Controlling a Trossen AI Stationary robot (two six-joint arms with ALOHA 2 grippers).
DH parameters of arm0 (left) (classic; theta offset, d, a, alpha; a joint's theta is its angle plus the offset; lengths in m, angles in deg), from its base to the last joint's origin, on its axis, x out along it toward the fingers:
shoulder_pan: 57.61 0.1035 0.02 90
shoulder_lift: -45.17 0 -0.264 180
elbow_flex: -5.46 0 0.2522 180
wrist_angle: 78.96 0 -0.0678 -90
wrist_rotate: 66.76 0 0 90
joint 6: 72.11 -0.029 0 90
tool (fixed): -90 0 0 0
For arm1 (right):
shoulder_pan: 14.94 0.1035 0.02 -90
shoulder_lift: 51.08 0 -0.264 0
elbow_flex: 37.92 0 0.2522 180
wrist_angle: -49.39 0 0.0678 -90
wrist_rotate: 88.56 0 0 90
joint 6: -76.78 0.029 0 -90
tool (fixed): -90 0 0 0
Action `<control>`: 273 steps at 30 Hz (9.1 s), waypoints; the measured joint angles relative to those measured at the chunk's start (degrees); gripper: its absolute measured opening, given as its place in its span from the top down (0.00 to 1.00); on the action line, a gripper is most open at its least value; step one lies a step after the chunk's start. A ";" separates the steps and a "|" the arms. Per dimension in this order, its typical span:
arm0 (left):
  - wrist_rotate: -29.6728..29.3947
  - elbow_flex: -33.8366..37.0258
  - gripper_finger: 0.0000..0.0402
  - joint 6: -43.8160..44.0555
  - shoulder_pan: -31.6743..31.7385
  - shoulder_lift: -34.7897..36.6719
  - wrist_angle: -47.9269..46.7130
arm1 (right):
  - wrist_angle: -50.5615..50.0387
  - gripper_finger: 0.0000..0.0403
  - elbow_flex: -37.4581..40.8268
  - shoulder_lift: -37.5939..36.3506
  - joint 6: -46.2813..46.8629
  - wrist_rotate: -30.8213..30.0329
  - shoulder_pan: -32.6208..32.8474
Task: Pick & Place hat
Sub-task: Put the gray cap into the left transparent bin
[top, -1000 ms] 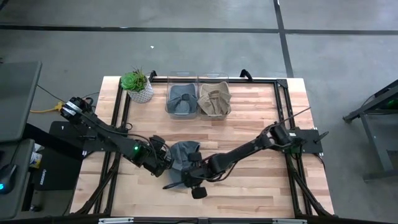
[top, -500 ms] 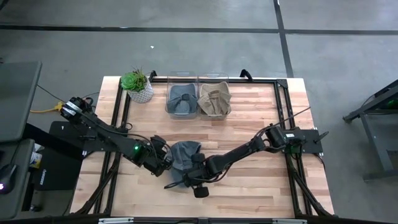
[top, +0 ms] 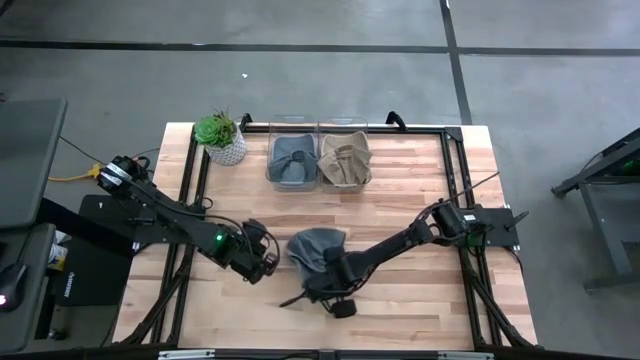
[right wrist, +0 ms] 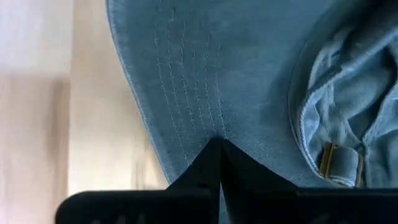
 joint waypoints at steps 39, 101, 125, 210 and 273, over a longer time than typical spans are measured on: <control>5.74 0.00 1.00 -4.78 -0.02 0.00 9.78 | -10.07 1.00 0.40 -13.54 -24.23 -13.68 5.38; 6.03 -0.02 1.00 -5.75 -0.02 0.02 15.36 | -24.34 1.00 0.35 0.49 -11.62 -6.30 1.44; 6.38 -0.01 1.00 -5.93 -0.02 0.02 19.06 | -19.23 1.00 0.28 -25.50 31.46 -9.49 3.19; 5.50 -0.09 0.31 -25.34 0.45 -8.72 47.71 | 33.26 0.59 65.26 -71.43 28.63 -12.89 15.58; 4.24 -0.17 0.27 -42.18 1.09 -14.10 44.28 | 70.31 0.51 68.19 -41.56 79.59 -11.62 15.40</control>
